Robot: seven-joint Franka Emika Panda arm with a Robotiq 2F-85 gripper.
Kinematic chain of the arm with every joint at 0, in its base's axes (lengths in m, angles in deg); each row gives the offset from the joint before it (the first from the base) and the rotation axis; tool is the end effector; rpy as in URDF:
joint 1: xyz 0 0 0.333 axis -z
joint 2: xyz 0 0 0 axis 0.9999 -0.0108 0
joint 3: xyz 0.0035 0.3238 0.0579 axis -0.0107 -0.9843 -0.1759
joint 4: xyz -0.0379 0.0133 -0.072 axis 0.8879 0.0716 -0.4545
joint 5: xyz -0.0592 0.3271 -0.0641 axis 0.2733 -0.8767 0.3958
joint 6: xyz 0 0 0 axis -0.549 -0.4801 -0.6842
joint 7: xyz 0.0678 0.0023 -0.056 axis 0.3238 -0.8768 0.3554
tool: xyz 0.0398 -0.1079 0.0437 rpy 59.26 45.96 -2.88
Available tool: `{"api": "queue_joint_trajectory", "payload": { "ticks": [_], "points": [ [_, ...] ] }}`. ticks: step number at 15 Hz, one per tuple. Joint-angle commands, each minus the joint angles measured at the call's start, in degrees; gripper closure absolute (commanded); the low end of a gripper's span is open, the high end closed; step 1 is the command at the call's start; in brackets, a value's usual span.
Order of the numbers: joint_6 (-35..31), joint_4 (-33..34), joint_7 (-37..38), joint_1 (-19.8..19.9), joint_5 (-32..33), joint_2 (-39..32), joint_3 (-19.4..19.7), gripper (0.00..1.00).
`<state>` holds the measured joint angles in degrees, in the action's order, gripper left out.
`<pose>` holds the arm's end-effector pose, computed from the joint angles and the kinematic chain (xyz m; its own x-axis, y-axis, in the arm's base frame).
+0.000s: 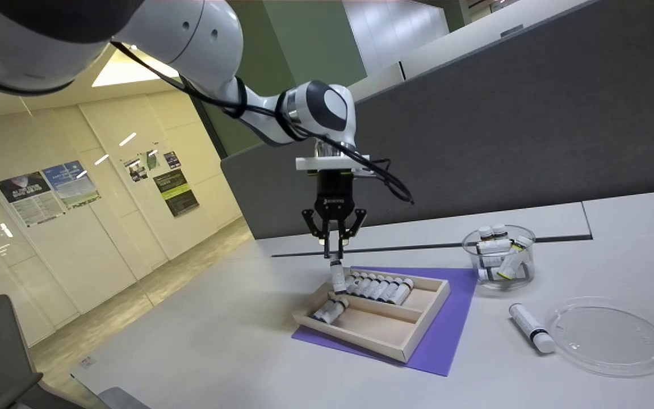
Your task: Remove one bottle from the container on the right and place it on the bottom right side of the tray
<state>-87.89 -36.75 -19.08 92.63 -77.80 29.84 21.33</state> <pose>0.6293 0.0177 0.2140 0.7467 0.4926 -0.4469 0.3850 -0.8681 -0.3135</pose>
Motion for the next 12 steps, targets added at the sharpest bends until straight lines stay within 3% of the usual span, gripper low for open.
{"api": "queue_joint_trajectory", "payload": {
  "ticks": [1, 12],
  "points": [
    [-1.05, -5.01, 1.01, 0.18, -1.14, 2.44, -0.39, 0.95],
    [-3.59, -8.49, 0.94, 1.03, -2.78, 1.86, -0.29, 0.95]
  ]
}}
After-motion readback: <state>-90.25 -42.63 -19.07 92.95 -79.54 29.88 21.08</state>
